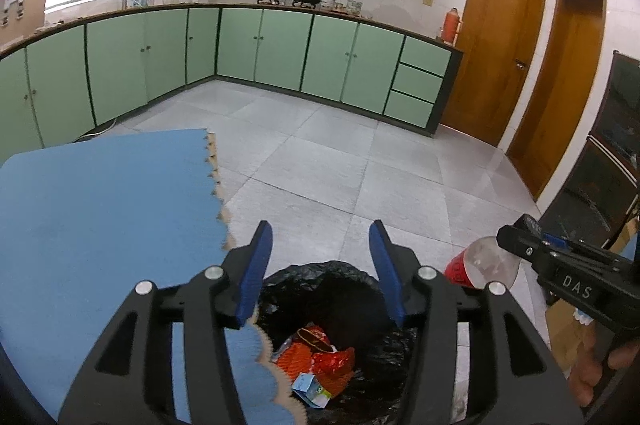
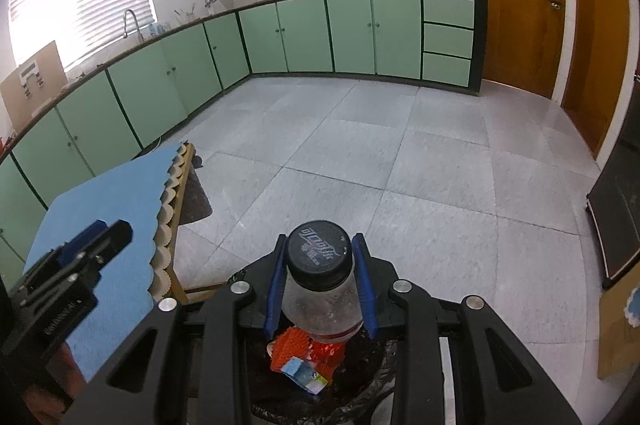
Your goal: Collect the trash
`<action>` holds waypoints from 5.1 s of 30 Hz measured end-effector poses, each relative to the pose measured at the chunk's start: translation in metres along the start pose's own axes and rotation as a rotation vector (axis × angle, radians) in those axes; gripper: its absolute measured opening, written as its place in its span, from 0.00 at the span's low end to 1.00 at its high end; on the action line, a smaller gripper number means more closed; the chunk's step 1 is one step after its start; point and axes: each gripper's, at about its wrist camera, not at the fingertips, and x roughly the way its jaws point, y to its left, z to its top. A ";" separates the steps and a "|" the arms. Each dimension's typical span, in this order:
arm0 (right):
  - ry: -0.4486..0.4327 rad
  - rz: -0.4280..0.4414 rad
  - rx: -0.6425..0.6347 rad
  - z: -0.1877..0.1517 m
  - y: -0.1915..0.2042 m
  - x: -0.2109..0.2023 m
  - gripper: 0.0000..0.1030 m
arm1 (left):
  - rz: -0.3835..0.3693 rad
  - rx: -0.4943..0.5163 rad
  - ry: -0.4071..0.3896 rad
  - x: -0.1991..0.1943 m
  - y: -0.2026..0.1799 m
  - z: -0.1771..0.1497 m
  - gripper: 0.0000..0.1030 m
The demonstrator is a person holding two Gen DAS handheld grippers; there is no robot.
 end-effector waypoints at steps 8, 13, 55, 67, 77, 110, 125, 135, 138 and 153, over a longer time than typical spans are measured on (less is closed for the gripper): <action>0.071 0.006 -0.023 -0.018 0.018 0.023 0.31 | 0.057 -0.003 -0.004 -0.013 0.021 -0.008 0.52; 0.122 0.012 -0.040 -0.023 0.024 0.040 0.31 | 0.077 -0.012 0.001 -0.017 0.029 -0.009 0.56; -0.075 0.085 -0.115 -0.041 0.040 -0.120 0.94 | 0.141 0.036 -0.111 -0.155 0.017 -0.022 0.91; -0.091 0.110 -0.130 -0.055 0.049 -0.143 0.94 | 0.130 0.042 -0.111 -0.183 0.015 -0.035 0.91; -0.093 0.124 -0.126 -0.062 0.048 -0.150 0.94 | 0.139 0.048 -0.115 -0.191 0.012 -0.040 0.91; -0.095 0.130 -0.135 -0.066 0.052 -0.149 0.94 | 0.150 0.049 -0.121 -0.196 0.013 -0.041 0.91; -0.095 0.132 -0.134 -0.066 0.051 -0.149 0.94 | 0.152 0.056 -0.118 -0.195 0.010 -0.042 0.91; -0.094 0.130 -0.136 -0.065 0.051 -0.149 0.94 | 0.148 0.041 -0.097 -0.191 0.014 -0.043 0.91; -0.094 0.126 -0.137 -0.064 0.051 -0.148 0.94 | 0.144 0.042 -0.096 -0.190 0.013 -0.043 0.91; -0.092 0.124 -0.133 -0.065 0.049 -0.145 0.94 | 0.144 0.041 -0.099 -0.191 0.012 -0.045 0.91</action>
